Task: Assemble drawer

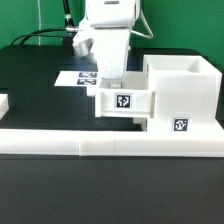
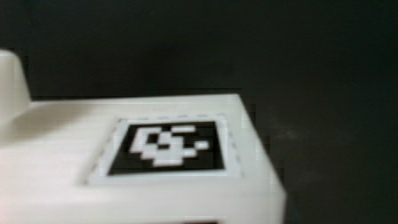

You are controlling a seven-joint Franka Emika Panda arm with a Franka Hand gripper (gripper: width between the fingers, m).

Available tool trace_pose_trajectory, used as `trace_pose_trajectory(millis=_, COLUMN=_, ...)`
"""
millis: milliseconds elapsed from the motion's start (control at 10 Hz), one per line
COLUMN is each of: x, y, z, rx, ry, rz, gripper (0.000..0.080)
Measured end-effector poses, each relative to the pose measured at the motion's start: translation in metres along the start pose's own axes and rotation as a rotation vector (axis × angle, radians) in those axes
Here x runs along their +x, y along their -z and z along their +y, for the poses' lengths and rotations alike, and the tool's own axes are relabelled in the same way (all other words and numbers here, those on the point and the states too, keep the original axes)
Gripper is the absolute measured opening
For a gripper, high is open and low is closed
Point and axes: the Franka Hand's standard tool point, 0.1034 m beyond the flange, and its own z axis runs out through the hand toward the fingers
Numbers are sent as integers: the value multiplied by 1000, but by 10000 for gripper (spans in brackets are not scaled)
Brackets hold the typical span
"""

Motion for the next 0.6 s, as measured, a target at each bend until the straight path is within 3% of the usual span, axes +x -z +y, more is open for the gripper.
trace_pose_trajectory(millis=600, x=0, y=-2, z=1, rx=-5, ry=3, rz=-9, gripper=42)
